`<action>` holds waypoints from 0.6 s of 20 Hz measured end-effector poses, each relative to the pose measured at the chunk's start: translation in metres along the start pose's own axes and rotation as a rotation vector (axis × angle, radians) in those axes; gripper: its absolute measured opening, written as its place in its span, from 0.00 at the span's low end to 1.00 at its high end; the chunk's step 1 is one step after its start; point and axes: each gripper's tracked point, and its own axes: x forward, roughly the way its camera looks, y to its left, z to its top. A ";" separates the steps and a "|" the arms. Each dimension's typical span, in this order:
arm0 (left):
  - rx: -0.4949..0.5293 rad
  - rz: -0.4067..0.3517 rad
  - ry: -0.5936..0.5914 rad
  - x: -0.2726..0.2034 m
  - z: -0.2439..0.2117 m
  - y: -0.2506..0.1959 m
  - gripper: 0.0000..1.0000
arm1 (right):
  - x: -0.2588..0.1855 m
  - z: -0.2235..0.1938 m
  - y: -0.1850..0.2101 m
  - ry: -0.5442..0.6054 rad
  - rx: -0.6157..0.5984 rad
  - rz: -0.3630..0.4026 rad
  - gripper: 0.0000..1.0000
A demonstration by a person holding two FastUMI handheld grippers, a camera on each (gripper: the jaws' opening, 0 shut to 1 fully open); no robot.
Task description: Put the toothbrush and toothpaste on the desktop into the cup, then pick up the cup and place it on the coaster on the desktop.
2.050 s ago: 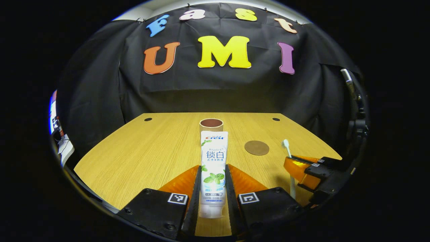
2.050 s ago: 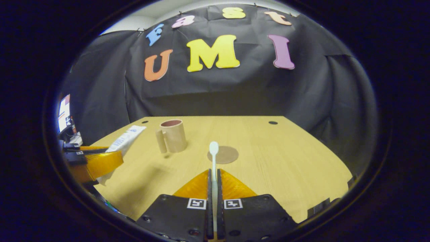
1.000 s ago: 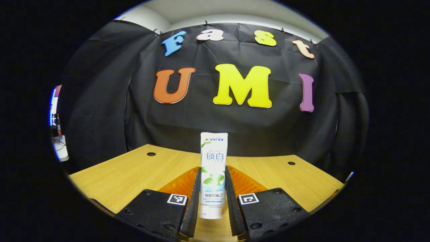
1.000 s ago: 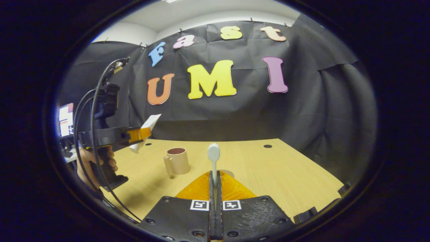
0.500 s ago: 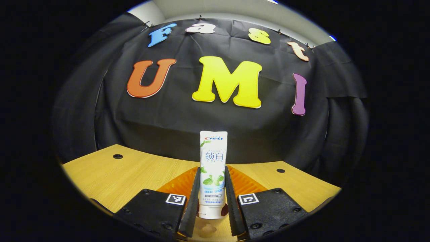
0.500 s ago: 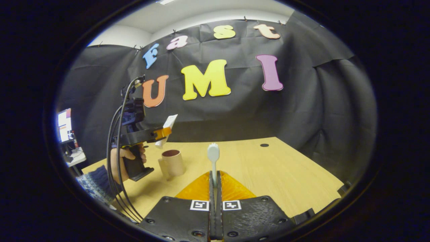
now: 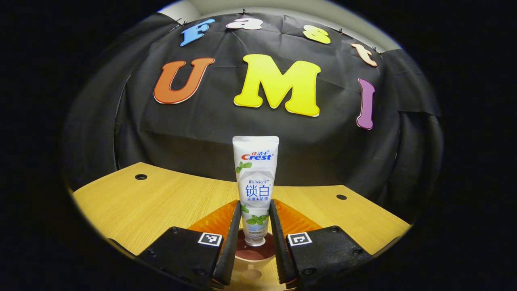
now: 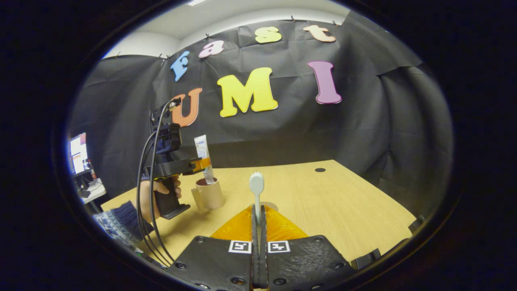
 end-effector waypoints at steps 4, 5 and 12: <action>0.011 0.004 -0.006 -0.005 0.004 0.001 0.49 | 0.001 -0.001 -0.001 0.003 -0.004 -0.003 0.00; 0.015 0.023 -0.028 -0.007 0.010 0.004 0.60 | 0.001 -0.001 -0.001 0.006 -0.005 -0.004 0.00; 0.072 0.102 -0.115 -0.042 0.035 0.019 0.99 | 0.003 0.001 -0.002 -0.004 -0.032 -0.001 0.00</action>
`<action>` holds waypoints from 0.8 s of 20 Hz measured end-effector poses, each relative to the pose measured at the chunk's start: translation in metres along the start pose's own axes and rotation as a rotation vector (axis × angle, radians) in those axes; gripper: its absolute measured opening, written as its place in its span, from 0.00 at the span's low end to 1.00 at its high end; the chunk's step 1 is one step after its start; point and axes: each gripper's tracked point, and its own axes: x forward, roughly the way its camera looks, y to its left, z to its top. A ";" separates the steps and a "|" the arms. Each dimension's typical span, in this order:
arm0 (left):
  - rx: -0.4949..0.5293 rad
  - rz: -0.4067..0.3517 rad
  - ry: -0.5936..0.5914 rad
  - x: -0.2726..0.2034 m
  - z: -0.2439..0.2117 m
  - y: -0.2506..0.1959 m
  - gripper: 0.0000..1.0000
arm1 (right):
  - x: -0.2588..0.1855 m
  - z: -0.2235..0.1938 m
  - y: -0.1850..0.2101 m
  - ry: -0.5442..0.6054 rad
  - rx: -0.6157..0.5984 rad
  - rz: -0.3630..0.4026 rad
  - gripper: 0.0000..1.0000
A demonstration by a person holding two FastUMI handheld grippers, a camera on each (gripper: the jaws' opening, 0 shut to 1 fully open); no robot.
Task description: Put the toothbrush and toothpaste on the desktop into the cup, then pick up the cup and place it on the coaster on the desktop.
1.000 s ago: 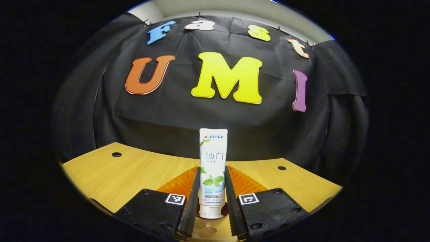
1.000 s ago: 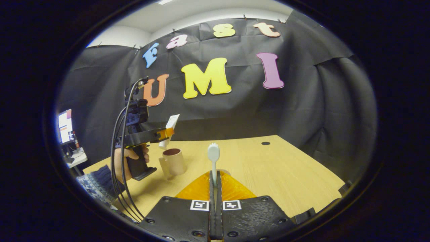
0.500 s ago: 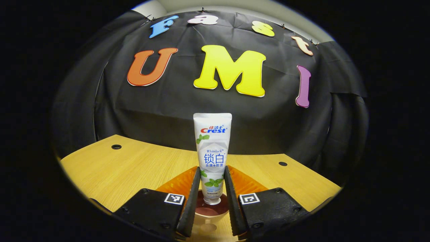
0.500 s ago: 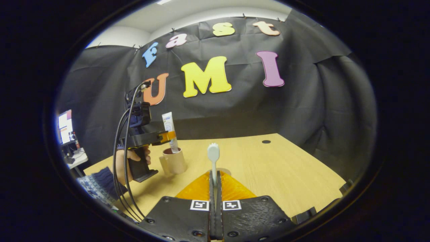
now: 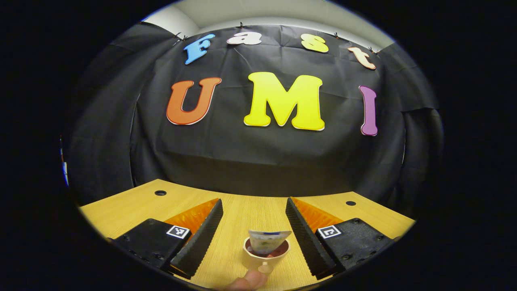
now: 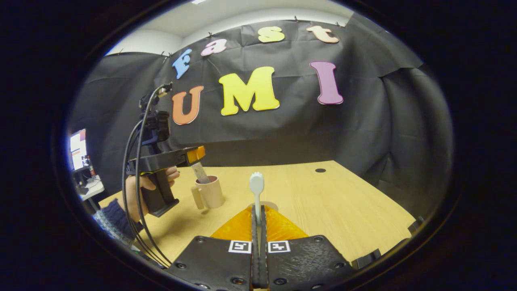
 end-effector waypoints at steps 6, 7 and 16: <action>0.050 0.013 -0.050 -0.049 0.003 0.013 0.98 | 0.031 0.018 0.027 0.013 0.035 0.047 0.00; 0.054 0.005 -0.053 -0.054 0.003 0.015 0.98 | 0.042 0.022 0.033 0.016 0.039 0.052 0.00; 0.035 -0.013 -0.050 -0.083 0.004 0.048 0.98 | 0.134 0.062 0.108 0.021 -0.003 0.072 0.02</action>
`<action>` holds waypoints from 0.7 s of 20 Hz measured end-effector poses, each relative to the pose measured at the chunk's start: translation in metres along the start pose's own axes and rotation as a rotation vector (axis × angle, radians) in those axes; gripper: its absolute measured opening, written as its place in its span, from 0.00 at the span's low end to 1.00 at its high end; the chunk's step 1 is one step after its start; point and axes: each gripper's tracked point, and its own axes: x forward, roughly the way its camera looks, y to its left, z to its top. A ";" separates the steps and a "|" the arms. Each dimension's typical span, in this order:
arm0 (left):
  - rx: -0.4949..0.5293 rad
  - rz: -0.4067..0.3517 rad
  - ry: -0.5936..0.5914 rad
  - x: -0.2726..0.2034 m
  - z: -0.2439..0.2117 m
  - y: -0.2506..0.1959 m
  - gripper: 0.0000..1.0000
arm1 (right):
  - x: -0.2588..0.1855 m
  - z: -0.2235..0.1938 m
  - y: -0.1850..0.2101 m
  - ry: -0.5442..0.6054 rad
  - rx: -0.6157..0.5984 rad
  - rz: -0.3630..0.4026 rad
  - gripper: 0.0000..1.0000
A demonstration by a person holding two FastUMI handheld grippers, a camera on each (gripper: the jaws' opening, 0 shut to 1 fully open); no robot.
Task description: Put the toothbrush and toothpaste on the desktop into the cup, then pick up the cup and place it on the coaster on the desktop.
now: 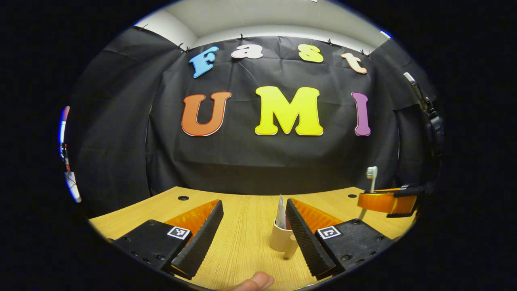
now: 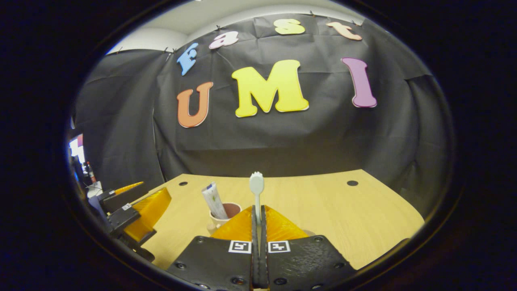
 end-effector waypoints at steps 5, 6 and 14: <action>-0.007 0.008 0.031 -0.005 -0.003 0.011 0.98 | 0.051 0.035 0.031 0.005 -0.009 -0.030 0.00; -0.007 0.010 0.030 -0.006 -0.003 0.012 0.98 | 0.056 0.045 0.036 -0.005 0.003 -0.035 0.00; -0.112 -0.045 -0.019 -0.011 0.017 0.018 0.98 | 0.089 0.057 0.062 -0.048 0.042 -0.046 0.00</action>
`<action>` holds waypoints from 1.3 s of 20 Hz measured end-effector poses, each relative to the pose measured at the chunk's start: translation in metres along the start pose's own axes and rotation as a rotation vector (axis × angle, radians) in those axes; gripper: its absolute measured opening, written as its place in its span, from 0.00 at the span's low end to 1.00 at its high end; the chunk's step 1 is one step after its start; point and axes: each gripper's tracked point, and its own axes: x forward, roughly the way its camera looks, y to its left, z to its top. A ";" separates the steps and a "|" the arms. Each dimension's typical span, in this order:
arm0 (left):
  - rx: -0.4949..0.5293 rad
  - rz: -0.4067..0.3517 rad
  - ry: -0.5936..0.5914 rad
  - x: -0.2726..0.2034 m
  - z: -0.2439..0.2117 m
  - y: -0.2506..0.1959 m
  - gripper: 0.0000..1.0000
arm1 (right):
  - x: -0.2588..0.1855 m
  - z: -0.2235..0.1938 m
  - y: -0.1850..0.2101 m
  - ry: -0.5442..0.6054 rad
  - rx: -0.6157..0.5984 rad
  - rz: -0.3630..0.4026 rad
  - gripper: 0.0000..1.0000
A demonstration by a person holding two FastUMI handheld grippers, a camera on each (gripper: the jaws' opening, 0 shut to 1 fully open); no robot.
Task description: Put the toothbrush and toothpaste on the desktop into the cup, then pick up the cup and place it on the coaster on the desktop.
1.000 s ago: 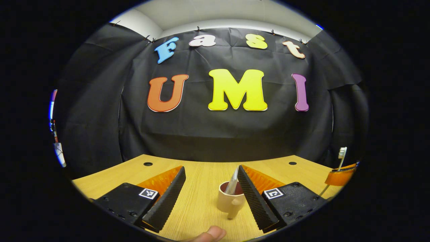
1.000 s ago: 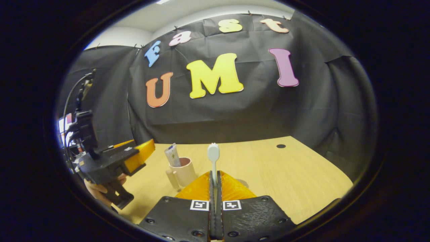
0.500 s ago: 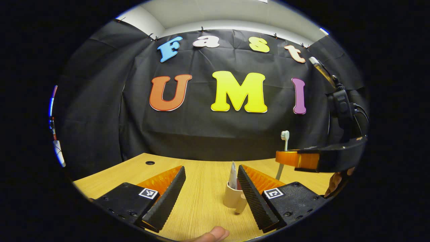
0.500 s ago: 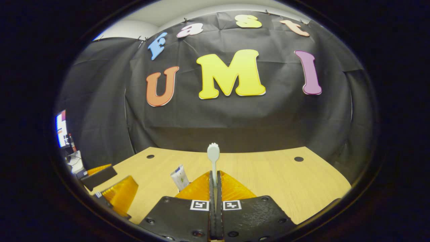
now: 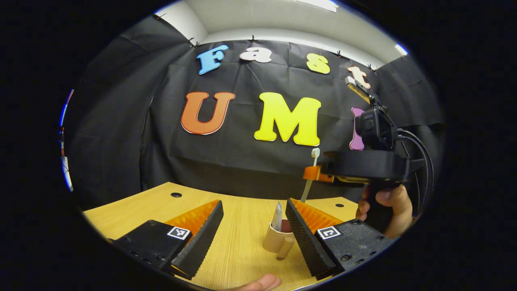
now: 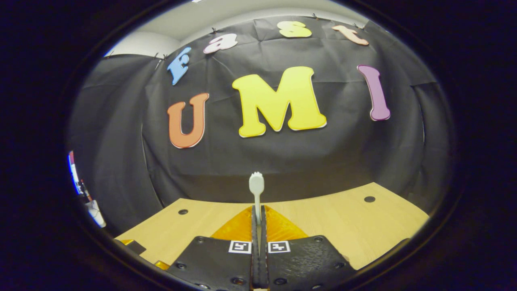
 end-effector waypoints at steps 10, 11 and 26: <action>-0.088 0.014 0.058 0.005 -0.014 0.020 0.97 | 0.005 -0.036 -0.007 0.102 -0.044 0.009 0.14; -0.078 0.022 0.059 0.005 -0.015 0.020 0.98 | 0.004 -0.035 -0.005 0.096 -0.038 0.019 0.27; 0.025 -0.054 0.132 0.016 -0.045 -0.031 0.98 | -0.071 0.008 -0.046 -0.095 -0.216 -0.018 0.94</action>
